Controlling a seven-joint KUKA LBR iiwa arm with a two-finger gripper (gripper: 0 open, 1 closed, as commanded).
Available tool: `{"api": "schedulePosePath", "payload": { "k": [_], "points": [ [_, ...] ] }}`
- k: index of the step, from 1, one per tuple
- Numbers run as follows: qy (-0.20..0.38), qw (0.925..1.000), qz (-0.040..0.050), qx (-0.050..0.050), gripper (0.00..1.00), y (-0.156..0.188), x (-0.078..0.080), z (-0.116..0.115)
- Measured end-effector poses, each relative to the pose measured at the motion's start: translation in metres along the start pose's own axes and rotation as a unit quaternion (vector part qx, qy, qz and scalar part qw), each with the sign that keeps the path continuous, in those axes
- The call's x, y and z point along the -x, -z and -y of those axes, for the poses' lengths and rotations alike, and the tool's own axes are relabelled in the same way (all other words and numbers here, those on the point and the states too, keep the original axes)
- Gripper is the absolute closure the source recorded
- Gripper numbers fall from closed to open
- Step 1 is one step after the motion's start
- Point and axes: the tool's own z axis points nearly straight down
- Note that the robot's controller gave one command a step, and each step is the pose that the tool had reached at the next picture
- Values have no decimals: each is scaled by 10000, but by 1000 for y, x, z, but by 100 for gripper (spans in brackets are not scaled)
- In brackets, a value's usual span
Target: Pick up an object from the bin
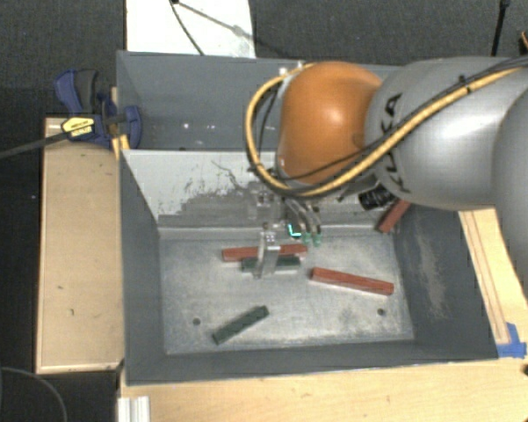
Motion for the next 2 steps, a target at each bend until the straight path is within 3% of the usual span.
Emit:
{"api": "schedulePosePath", "payload": {
  "k": [1,2],
  "points": [
    [362,9993,1,-8,0,-117,13,22],
    [339,9994,36,4,100,-112,15,21]
  ]
}}
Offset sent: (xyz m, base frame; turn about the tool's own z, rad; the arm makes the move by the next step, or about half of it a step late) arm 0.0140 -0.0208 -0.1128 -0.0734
